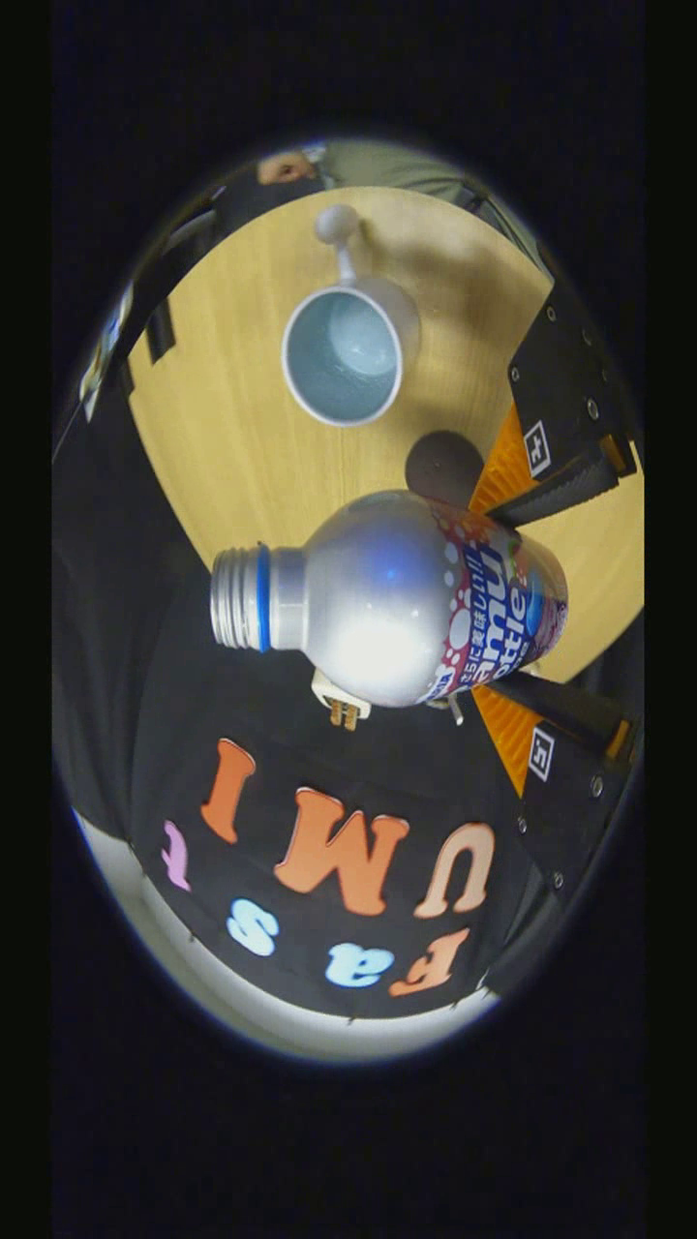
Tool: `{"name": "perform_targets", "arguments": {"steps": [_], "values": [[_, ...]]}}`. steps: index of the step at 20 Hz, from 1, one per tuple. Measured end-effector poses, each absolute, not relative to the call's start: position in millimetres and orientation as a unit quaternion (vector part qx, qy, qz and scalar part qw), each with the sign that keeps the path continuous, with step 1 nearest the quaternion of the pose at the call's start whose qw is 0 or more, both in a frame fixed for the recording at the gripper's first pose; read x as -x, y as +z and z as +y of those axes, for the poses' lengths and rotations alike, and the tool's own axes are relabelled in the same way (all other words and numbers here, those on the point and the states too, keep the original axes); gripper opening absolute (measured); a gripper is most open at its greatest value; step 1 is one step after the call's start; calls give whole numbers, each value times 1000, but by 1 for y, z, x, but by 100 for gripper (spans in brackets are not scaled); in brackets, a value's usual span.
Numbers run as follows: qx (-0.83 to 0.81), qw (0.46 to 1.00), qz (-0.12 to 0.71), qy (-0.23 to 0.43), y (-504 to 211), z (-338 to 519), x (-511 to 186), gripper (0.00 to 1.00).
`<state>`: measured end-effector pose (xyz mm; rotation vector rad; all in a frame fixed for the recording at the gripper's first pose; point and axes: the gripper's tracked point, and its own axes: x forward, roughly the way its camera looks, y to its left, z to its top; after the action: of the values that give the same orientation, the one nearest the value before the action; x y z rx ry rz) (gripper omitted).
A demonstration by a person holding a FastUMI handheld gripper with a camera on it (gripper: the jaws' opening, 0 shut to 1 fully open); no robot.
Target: Take the bottle from table, then pour the juice into the cup, finally place the bottle on the coaster
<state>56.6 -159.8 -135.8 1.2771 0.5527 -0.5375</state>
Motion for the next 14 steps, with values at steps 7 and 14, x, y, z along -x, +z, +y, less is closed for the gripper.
{"name": "perform_targets", "arguments": {"steps": [7,14], "values": [[-388,838,276,-268,-140,-179,-49,79],[-226,898,282,-252,-142,-193,-68,79]]}}
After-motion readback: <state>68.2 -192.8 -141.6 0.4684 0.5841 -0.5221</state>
